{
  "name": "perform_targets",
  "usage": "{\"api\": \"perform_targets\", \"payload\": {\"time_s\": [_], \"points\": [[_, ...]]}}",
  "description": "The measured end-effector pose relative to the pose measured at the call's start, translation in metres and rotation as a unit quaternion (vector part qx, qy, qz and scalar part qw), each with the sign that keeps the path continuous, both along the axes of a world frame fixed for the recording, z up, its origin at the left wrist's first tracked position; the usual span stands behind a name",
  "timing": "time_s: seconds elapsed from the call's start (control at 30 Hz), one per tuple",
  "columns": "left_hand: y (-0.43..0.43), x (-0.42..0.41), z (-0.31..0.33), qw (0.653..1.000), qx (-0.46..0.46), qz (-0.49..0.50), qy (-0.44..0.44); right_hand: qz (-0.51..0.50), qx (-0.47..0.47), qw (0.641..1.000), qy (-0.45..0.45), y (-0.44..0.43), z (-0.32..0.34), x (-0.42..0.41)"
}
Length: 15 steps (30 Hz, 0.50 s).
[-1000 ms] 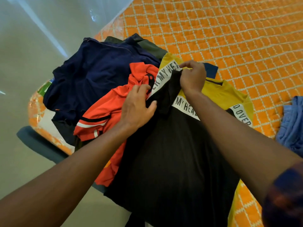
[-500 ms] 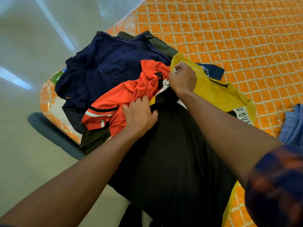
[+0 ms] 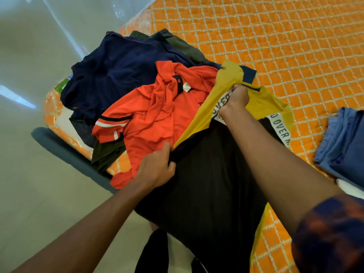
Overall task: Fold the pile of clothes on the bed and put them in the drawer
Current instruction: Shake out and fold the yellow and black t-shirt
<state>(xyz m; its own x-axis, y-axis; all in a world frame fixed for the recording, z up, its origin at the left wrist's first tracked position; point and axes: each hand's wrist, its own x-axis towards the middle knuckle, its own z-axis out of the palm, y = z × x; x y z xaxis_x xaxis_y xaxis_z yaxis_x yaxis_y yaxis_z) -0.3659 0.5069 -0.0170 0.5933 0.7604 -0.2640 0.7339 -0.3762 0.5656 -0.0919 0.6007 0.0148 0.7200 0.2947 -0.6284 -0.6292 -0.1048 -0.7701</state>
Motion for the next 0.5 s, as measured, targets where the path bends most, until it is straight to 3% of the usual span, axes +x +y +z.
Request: {"api": "perform_targets", "payload": {"time_s": [0.2,0.5], "points": [[-0.055,-0.037,0.01,0.991,-0.03,-0.097,0.088,0.007,-0.011,1.0,0.001,-0.057,0.005,0.026],[-0.187,-0.002,0.044,0.994,-0.067,-0.087,0.0,-0.043,-0.081,0.994,-0.064,-0.144,0.011,0.111]]}}
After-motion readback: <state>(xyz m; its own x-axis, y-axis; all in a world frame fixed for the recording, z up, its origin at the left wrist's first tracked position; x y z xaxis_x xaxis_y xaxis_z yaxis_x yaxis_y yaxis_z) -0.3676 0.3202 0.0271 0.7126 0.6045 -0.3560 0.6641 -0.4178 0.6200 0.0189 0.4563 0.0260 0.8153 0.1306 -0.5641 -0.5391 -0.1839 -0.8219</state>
